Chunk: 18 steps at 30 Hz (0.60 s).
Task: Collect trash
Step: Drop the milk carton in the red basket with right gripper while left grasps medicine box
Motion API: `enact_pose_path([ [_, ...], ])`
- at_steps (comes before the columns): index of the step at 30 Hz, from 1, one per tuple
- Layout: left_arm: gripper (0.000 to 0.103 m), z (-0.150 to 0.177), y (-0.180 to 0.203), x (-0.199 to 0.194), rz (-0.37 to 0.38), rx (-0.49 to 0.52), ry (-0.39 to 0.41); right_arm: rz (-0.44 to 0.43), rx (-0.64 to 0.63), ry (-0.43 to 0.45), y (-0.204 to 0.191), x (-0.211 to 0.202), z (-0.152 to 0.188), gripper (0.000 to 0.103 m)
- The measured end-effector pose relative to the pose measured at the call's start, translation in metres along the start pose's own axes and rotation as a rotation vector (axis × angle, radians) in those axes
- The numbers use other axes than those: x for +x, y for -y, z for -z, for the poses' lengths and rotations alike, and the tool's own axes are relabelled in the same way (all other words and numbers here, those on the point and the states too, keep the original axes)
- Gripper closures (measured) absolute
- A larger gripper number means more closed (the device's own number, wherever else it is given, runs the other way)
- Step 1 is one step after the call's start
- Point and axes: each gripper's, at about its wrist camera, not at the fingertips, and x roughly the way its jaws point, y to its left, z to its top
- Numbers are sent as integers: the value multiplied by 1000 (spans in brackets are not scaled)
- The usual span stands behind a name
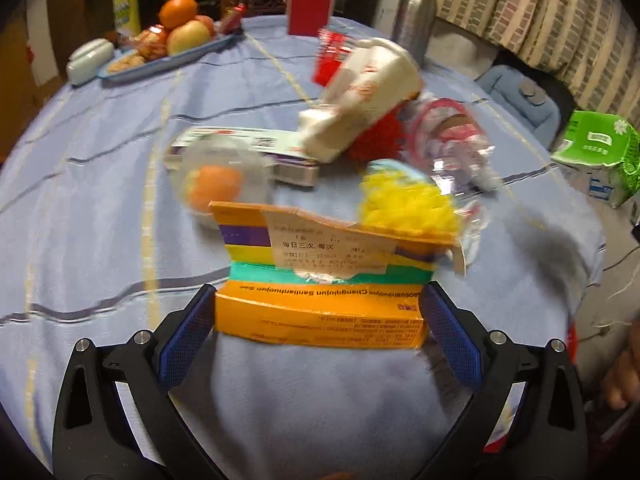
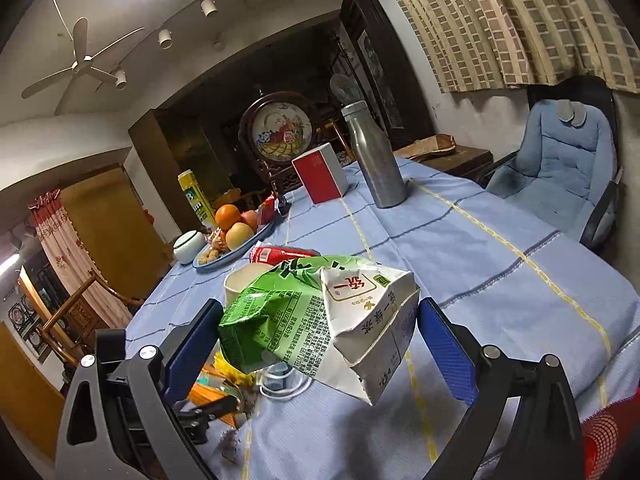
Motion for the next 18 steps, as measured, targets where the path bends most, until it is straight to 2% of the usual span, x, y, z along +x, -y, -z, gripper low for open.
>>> enact_pose_path([
  [4,6,11,-38,-10,-106,-46,-9,3,4,-5,2,1,1,7],
  [6,7,15,-57,-17,-121,-98,-13,-6,16,-10,3,2,2,7],
  [9,7,18,-75,-35,-43,-159,-1,-15,21,-17,2,3,1,7],
  [13,7,11,-75,-49,45,-193,21,-6,7,-3,0,-4,1,7],
  [18,7,-6,-77,-19,99,-299,-71,1,4,11,3,-10,1,7],
])
